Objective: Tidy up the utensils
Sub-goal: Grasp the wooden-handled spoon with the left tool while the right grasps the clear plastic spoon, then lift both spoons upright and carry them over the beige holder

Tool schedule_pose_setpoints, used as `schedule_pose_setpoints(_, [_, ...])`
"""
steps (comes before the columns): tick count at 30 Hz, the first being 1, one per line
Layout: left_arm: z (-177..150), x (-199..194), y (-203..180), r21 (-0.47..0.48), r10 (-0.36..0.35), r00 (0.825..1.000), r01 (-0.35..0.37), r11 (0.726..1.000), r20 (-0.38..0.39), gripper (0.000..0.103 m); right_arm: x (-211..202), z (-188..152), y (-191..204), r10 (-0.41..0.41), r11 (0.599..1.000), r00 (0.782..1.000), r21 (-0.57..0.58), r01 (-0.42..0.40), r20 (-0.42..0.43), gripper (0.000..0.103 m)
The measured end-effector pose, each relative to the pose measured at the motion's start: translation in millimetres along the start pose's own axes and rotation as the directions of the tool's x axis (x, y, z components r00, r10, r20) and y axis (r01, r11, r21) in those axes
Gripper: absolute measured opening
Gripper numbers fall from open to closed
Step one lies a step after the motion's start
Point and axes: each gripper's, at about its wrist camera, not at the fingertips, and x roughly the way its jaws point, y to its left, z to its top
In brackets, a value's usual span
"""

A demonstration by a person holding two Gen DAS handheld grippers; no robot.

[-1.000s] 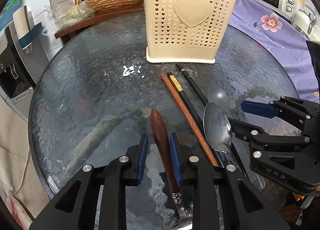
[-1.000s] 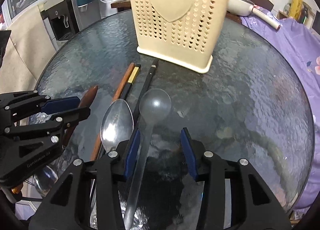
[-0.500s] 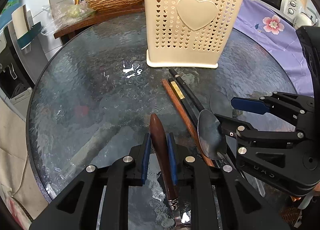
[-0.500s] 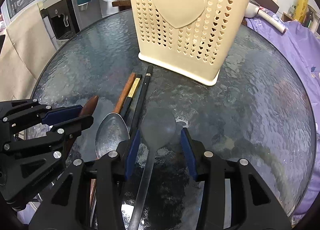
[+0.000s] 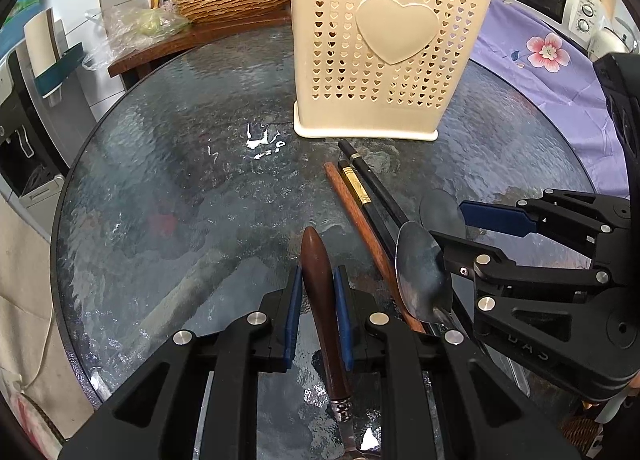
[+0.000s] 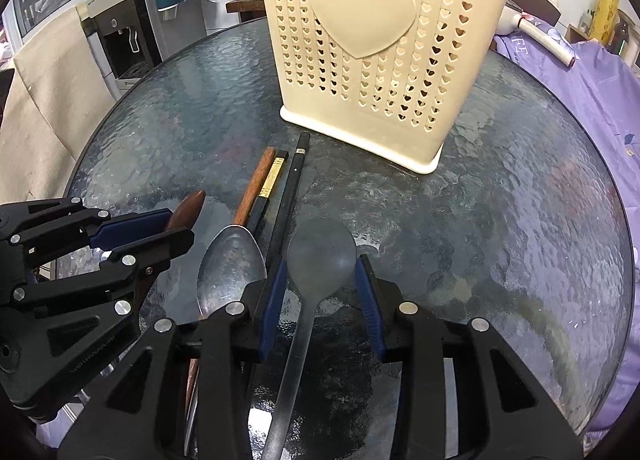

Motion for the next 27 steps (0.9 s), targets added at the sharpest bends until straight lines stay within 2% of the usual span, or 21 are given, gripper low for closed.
schedule_pose_setpoints(3, [0.9,-0.2,3.2,-0.012,-0.006,1.000,0.006,1.000,-0.001,0.016,-2.0,-1.4,-7.8,0.037,0.999,0.999,0.031,-0.037,0.012,0.036])
schedule_pose_setpoints(9, [2.6,-4.8,8.1,-0.027,-0.011,1.000,0.011,1.000,0.017,0.015,-13.5,-2.9,-13.5,0.049,0.998,0.997,0.042,-0.051,0.060,0.036])
schedule_pose_setpoints(16, [8.1,-25.4,9.6,-0.031,-0.022,0.997,0.024,0.999,0.073,0.015,-37.6,-0.4,-24.6,0.072,0.994,0.987,0.074,-0.083,0.141,0.036])
schedule_pose_setpoints(21, [9.6,-46.7,10.7,-0.036,-0.043,0.991,0.048,0.998,0.127,0.015,-66.7,-0.1,-29.6,0.099,0.990,0.972,0.077,-0.118,0.213,0.036])
schedule_pose_setpoints(27, [12.2,-69.3,7.3,-0.027,-0.062,0.981,0.068,0.997,0.183,0.015,-90.6,-5.1,-38.3,0.113,0.989,0.960,0.067,-0.134,0.257,0.036])
